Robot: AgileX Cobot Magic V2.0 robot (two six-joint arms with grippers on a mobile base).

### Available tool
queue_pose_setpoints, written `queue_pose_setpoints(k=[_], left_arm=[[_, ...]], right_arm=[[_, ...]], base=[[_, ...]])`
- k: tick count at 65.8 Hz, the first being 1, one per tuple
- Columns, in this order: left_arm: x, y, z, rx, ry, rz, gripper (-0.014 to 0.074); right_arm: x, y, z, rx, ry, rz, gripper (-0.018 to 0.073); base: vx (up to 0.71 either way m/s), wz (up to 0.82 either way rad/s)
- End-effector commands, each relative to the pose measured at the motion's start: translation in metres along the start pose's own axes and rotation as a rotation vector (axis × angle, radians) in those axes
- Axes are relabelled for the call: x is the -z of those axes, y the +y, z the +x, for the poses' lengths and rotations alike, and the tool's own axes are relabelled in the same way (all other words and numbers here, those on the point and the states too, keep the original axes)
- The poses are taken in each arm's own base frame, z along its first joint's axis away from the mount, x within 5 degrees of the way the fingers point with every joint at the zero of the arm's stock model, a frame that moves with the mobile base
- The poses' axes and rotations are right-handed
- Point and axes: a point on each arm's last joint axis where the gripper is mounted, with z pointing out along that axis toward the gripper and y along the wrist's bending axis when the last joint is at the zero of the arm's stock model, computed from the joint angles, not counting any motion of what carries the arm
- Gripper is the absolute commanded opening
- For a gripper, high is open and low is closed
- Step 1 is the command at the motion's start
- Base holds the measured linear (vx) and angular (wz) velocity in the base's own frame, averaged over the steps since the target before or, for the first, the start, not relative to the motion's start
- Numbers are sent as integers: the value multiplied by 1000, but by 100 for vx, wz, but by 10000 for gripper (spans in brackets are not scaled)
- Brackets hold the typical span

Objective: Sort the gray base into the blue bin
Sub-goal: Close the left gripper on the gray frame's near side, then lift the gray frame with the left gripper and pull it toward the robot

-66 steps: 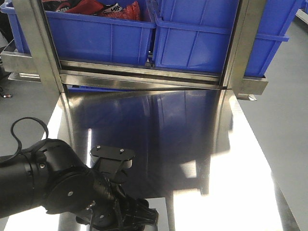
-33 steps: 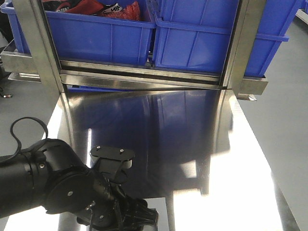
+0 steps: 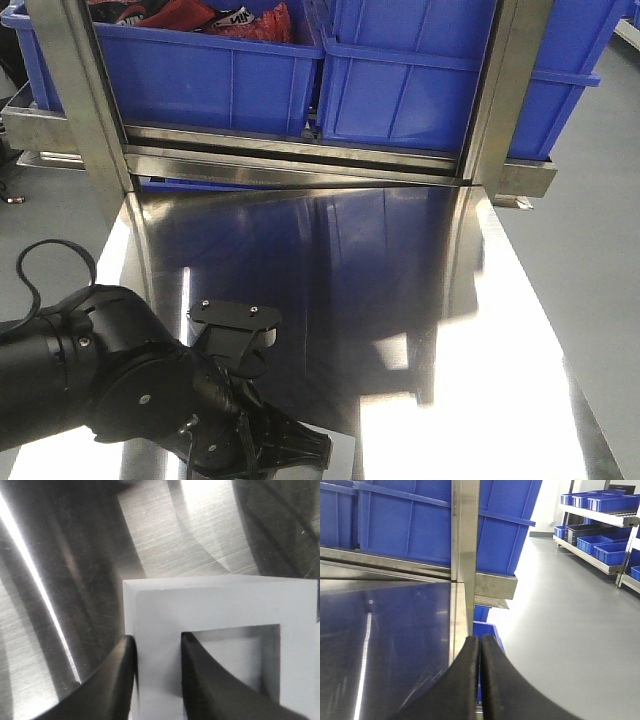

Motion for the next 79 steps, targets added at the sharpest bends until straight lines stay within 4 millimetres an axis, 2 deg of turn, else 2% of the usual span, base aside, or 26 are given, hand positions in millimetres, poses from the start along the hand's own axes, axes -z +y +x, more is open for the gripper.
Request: queue_pose_setpoints(k=[1,18,32,46,58,66,79], left_arm=[[12,-4,-3,-8,-35,25,116],[14,-7,-7,-9,-84,58,118],[36,-12,-14,-26,-205,128,121],[83,-18,-27,-97,-385,170,125],[132,-17,-33,-168,-569,183,125],[164,-11,-27,-209,-700,200,125],[213,8,-6,-246,-878,216,125]], right_arm=[[1,1,-3,15,-77,-3,-9],[1,1,-3,15,-77,-3,-9],[1,1,-3,15,-77,-3,-9],[1,1,-3,15,-77,-3,-9],[1,1,-3,15,-77,-3,-9],[1,1,-3,15,-77,-3,-9],[1,1,-3,15,-77,-3,-9]], base=[[0,0],[0,0],[0,0],[0,0],[0,0],[0,0],[0,0]])
